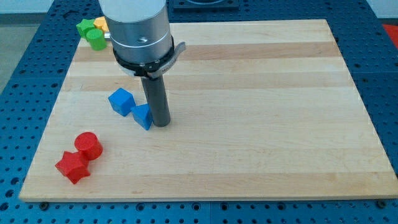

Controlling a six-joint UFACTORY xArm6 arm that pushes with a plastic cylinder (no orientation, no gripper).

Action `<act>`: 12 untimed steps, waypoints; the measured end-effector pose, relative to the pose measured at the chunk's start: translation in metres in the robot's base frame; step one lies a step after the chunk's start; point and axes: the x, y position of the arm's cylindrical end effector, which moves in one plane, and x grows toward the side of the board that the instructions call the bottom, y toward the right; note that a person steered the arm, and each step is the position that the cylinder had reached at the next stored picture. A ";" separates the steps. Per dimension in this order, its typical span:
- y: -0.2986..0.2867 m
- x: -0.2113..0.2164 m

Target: Slide blue triangle to blue cube

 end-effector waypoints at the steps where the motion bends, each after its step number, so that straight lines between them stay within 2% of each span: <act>1: -0.005 -0.014; 3: 0.004 -0.023; 4: 0.042 -0.011; 6: 0.061 0.018; 10: 0.000 0.016; 12: -0.019 -0.003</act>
